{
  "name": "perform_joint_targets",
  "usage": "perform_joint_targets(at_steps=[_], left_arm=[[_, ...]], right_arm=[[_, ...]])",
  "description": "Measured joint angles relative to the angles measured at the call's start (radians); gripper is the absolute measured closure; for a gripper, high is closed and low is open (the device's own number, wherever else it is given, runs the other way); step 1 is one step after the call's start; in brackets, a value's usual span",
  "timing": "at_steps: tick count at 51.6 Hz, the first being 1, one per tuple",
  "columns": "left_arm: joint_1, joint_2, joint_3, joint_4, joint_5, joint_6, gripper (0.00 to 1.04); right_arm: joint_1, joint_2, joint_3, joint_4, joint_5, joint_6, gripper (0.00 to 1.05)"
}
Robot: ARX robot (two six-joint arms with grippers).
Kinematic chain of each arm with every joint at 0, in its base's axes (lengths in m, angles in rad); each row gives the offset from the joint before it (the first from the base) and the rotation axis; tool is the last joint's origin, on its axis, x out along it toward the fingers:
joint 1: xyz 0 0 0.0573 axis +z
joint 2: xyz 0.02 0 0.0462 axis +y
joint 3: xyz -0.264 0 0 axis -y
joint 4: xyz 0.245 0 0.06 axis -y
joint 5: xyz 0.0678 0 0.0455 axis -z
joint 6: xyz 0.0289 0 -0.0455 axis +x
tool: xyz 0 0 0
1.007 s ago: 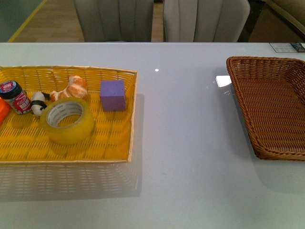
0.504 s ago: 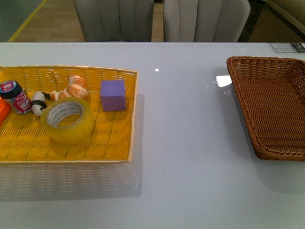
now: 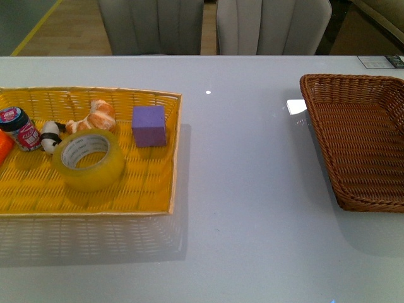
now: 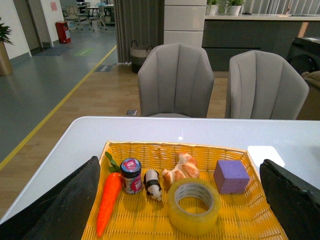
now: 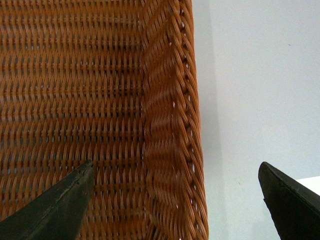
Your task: Move tape to another basket
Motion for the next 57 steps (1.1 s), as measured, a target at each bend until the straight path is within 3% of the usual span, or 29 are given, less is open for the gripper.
perform_joint_targets(at_steps=[14,26,41,57], left_arm=[[0.000,0.000,0.000,0.000,0.000,0.000,0.09],[0.000,0.000,0.000,0.000,0.000,0.000,0.09],[0.000,0.000,0.000,0.000,0.000,0.000,0.09],[0.000,0.000,0.000,0.000,0.000,0.000,0.09]], right_arm=[[0.038,0.169,0.177,-0.047,0.027,-0.001,0.09],[0.039,0.240,0.217,-0.045,0.039,-0.035,0.56],[0.087,0.190,0.108,0.014,-0.019,0.023,0.97],[0.288,0.151,0.042,0.048,-0.011,0.109,1.00]])
